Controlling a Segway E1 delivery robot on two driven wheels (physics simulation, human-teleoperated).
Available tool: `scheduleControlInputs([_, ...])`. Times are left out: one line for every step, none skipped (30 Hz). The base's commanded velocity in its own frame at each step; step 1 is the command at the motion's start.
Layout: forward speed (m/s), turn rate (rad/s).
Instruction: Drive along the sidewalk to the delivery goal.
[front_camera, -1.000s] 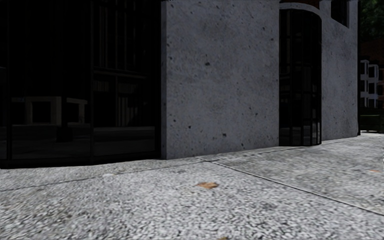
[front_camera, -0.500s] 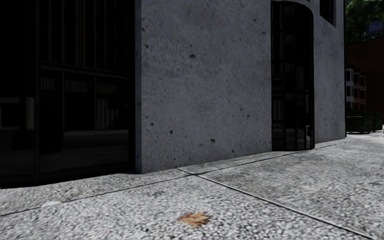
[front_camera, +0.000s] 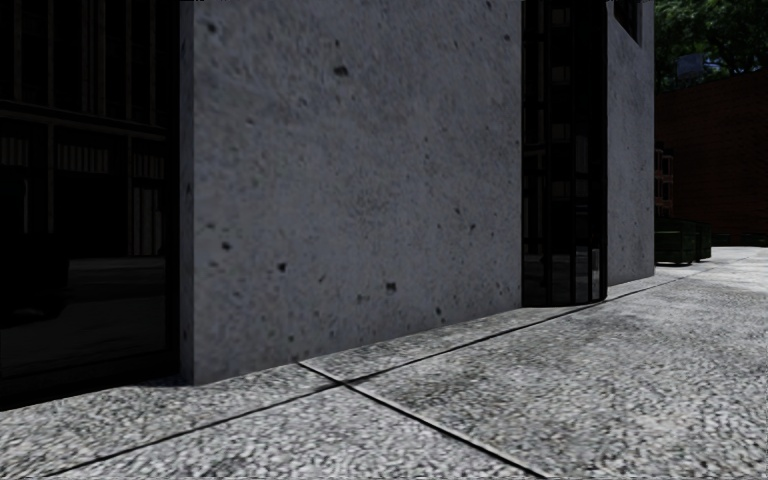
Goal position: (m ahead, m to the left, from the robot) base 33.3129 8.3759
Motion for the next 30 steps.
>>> scheduleControlInputs([1.49, -0.39])
scheduleControlInputs([1.49, -0.39])
scheduleControlInputs([1.49, -0.44])
scheduleControlInputs([1.49, -0.47])
scheduleControlInputs([1.49, -0.47])
scheduleControlInputs([1.49, -0.48])
scheduleControlInputs([1.49, -0.48])
scheduleControlInputs([1.49, -0.48])
scheduleControlInputs([1.49, -0.5])
scheduleControlInputs([1.49, -0.5])
scheduleControlInputs([1.49, -0.53])
scheduleControlInputs([1.49, -0.54])
scheduleControlInputs([1.49, -0.55])
scheduleControlInputs([1.49, -0.55])
scheduleControlInputs([1.49, -0.55])
scheduleControlInputs([1.49, -0.55])
scheduleControlInputs([1.49, -0.55])
scheduleControlInputs([1.49, -0.55])
scheduleControlInputs([1.49, -0.55])
scheduleControlInputs([1.49, -0.55])
scheduleControlInputs([1.49, -0.55])
scheduleControlInputs([1.49, -0.55])
scheduleControlInputs([1.49, -0.55])
scheduleControlInputs([1.49, -0.55])
scheduleControlInputs([1.49, -0.55])
scheduleControlInputs([1.49, -0.55])
scheduleControlInputs([1.49, -0.55])
scheduleControlInputs([1.49, -0.55])
scheduleControlInputs([1.49, -0.55])
scheduleControlInputs([1.51, -0.55])
